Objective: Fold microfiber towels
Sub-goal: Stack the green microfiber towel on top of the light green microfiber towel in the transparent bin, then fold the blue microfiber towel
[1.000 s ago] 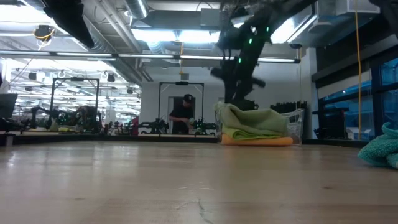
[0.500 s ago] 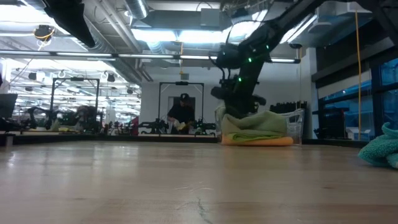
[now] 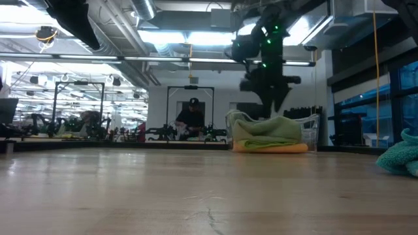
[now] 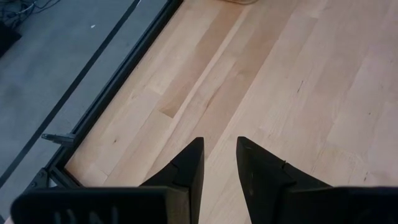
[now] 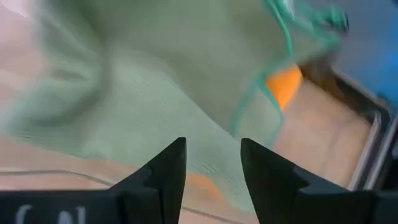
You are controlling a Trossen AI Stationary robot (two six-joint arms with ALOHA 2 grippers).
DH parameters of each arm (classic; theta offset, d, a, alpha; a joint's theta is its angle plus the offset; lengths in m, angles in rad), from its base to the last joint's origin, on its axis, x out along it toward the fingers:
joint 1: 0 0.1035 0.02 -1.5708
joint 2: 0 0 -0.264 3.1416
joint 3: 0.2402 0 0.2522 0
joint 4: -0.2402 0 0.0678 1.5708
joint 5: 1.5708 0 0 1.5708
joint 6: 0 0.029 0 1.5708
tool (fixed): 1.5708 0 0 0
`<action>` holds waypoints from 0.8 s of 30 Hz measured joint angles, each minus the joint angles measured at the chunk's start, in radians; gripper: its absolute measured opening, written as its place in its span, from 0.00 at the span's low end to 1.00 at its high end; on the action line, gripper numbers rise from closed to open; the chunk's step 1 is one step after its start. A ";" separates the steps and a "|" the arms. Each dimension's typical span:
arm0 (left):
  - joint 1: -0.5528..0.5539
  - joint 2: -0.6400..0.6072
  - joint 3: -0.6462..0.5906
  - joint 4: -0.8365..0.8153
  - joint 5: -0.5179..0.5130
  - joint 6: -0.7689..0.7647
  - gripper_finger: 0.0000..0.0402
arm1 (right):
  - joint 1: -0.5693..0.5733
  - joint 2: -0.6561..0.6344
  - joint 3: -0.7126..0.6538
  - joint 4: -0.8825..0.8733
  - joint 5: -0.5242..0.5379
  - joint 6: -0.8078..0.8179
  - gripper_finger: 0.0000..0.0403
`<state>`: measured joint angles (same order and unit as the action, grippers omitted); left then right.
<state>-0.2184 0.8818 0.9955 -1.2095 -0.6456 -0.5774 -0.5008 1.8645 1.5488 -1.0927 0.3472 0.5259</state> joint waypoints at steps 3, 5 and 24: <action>0.000 0.000 0.000 0.000 0.000 0.000 0.22 | -0.007 0.000 -0.061 -0.008 -0.010 0.030 0.39; 0.000 0.000 0.000 0.000 0.000 0.000 0.22 | -0.006 0.001 -0.112 0.014 -0.025 0.044 0.39; 0.000 0.000 0.000 0.000 0.000 -0.020 0.22 | 0.014 -0.013 0.003 -0.070 0.019 -0.034 0.39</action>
<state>-0.2180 0.8818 0.9951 -1.2100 -0.6456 -0.5970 -0.4864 1.8516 1.5514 -1.1626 0.3657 0.4917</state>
